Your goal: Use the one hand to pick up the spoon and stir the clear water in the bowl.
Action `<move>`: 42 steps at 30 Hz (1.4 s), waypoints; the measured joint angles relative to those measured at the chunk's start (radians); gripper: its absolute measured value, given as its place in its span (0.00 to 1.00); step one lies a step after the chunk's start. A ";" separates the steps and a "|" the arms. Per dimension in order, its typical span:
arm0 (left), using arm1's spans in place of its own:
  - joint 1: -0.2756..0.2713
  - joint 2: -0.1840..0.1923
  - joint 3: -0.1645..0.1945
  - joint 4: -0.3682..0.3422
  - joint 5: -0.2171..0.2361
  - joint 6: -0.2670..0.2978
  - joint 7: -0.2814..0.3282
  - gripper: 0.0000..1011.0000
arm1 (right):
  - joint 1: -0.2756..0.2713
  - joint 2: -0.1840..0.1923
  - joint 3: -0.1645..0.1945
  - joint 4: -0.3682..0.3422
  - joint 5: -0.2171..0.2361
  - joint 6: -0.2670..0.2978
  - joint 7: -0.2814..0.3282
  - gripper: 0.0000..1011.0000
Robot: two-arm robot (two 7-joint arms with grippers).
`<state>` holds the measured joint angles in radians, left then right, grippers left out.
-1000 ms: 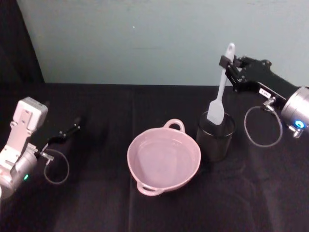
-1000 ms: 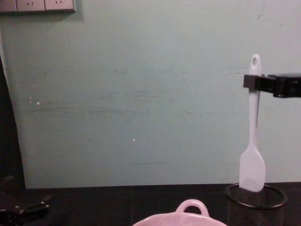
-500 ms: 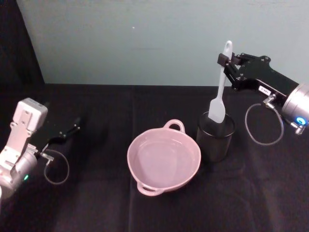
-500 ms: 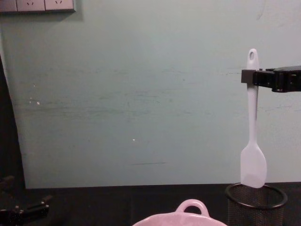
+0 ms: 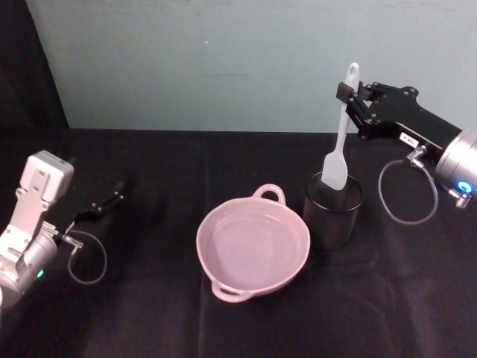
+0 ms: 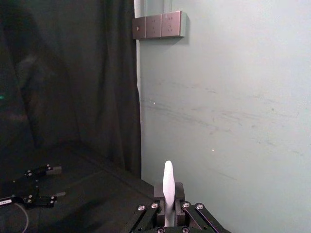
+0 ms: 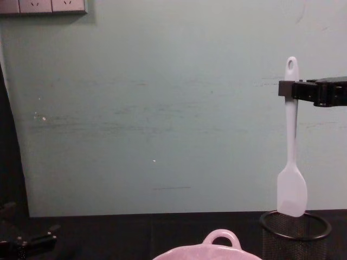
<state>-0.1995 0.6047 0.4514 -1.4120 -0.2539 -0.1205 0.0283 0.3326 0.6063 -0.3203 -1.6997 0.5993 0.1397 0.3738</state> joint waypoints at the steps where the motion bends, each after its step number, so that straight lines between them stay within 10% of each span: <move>1: 0.000 0.000 0.000 0.000 0.000 0.000 0.000 0.99 | 0.000 0.000 0.000 0.000 0.000 0.000 0.000 0.12; 15: 0.000 0.000 0.000 0.000 0.000 0.000 0.000 0.99 | -0.025 -0.062 -0.076 -0.046 -0.043 -0.050 0.057 0.12; 42: 0.000 0.000 0.000 0.000 0.000 0.000 0.000 0.99 | -0.055 -0.193 -0.186 0.154 -0.105 -0.188 0.160 0.12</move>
<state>-0.1995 0.6046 0.4514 -1.4120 -0.2539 -0.1205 0.0283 0.2776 0.4131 -0.5063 -1.5461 0.4940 -0.0481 0.5340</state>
